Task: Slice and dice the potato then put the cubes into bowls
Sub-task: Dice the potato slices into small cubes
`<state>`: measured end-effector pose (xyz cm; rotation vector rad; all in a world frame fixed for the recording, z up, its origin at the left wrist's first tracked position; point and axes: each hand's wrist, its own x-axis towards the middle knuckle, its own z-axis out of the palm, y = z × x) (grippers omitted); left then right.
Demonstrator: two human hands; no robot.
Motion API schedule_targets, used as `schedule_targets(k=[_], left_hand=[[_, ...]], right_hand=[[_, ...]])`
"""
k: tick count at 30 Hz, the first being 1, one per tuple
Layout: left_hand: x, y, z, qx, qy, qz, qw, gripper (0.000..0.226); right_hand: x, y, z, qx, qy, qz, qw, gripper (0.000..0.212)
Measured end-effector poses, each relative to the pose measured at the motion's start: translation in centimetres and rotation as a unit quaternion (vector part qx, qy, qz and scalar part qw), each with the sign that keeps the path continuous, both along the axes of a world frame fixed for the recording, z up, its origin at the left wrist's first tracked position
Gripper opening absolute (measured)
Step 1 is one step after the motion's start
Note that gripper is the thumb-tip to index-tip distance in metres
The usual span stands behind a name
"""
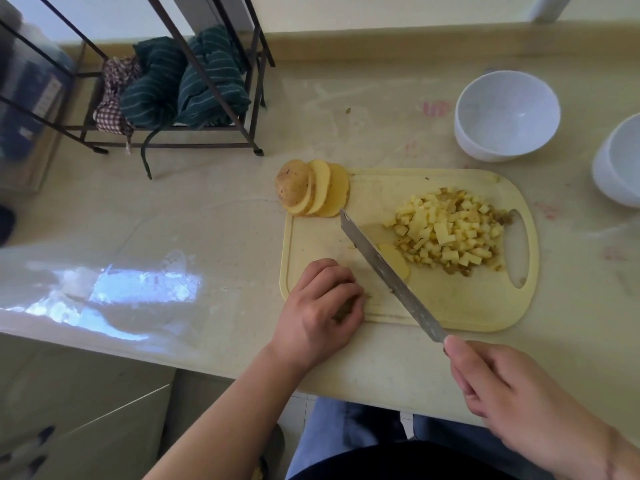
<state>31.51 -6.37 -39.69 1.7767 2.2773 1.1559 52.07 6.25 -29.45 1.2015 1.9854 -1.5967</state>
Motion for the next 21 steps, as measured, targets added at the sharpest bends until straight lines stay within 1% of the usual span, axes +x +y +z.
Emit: schedule_targets(k=[4, 8, 12, 14, 18, 21], left_hand=[[-0.3, -0.9, 0.0, 0.005, 0.015, 0.011, 1.0, 0.006], [-0.3, -1.3, -0.1, -0.002, 0.023, 0.019, 1.0, 0.007], [-0.3, -1.2, -0.2, -0.007, 0.021, 0.011, 1.0, 0.006], [-0.3, -1.1, -0.2, -0.006, 0.021, 0.014, 1.0, 0.006], [-0.3, -1.0, -0.4, -0.002, 0.024, 0.012, 1.0, 0.007], [-0.4, -1.1, -0.4, -0.005, 0.022, 0.008, 1.0, 0.007]], right_hand=[[0.1, 0.0, 0.4, -0.01, 0.001, 0.013, 1.0, 0.069], [0.2, -0.1, 0.5, 0.001, 0.003, 0.05, 0.999, 0.089], [0.2, -0.4, 0.4, 0.012, -0.002, 0.069, 0.998, 0.092], [0.3, -0.6, 0.5, 0.021, -0.003, 0.077, 0.997, 0.086], [0.2, -0.8, 1.4, 0.016, -0.019, 0.071, 0.997, 0.066], [-0.2, -1.0, 2.4, 0.02, -0.026, 0.076, 0.997, 0.045]])
